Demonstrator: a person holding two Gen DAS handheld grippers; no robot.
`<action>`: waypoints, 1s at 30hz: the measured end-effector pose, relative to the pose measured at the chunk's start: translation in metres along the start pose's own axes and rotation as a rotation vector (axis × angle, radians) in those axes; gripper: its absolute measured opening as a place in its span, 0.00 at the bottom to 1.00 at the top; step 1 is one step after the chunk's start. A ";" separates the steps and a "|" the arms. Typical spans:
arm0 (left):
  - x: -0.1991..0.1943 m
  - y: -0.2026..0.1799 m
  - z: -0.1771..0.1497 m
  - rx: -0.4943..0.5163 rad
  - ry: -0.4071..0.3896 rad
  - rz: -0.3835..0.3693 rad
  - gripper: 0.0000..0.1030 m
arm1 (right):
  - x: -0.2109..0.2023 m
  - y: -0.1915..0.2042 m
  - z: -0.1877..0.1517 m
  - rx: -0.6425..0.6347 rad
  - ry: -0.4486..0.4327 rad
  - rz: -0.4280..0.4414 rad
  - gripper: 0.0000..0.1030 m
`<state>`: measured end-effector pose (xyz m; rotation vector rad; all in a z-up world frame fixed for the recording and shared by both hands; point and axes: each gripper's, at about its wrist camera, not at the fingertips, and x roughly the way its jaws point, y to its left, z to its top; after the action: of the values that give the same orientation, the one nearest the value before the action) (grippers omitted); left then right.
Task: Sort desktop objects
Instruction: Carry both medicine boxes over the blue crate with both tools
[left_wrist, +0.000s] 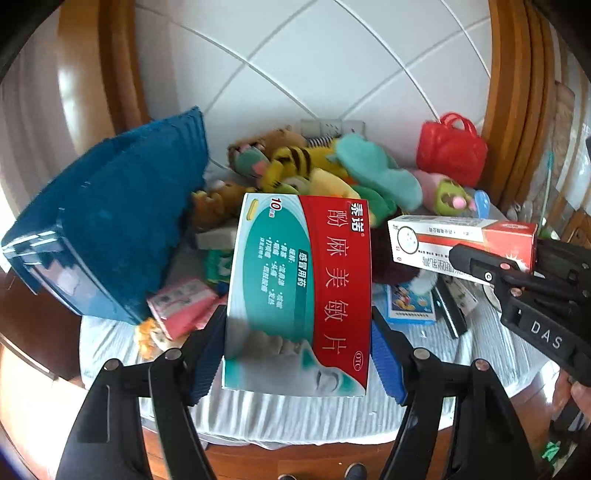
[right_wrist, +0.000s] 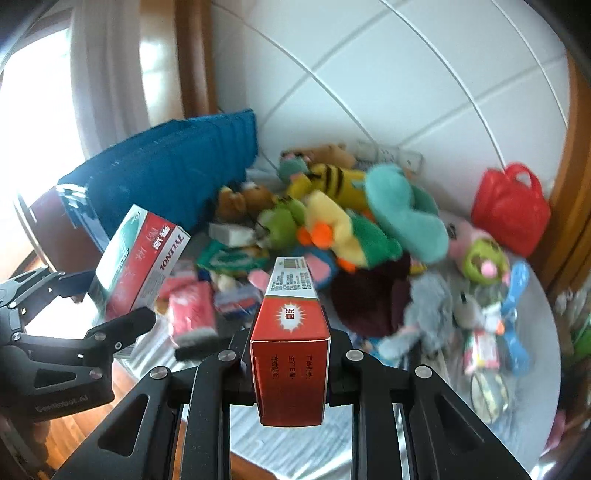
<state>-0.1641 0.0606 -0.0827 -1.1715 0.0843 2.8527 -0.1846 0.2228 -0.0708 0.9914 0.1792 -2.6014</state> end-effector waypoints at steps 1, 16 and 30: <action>-0.005 0.008 0.002 -0.001 -0.011 0.006 0.69 | -0.001 0.006 0.005 -0.008 -0.008 0.003 0.22; -0.049 0.135 0.016 -0.037 -0.090 0.090 0.69 | 0.005 0.123 0.079 -0.093 -0.108 0.057 0.22; -0.061 0.233 0.051 -0.180 -0.152 0.270 0.69 | 0.038 0.214 0.169 -0.255 -0.206 0.241 0.22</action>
<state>-0.1735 -0.1697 0.0033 -1.0361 -0.0237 3.2365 -0.2377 -0.0275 0.0312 0.6124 0.3097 -2.3672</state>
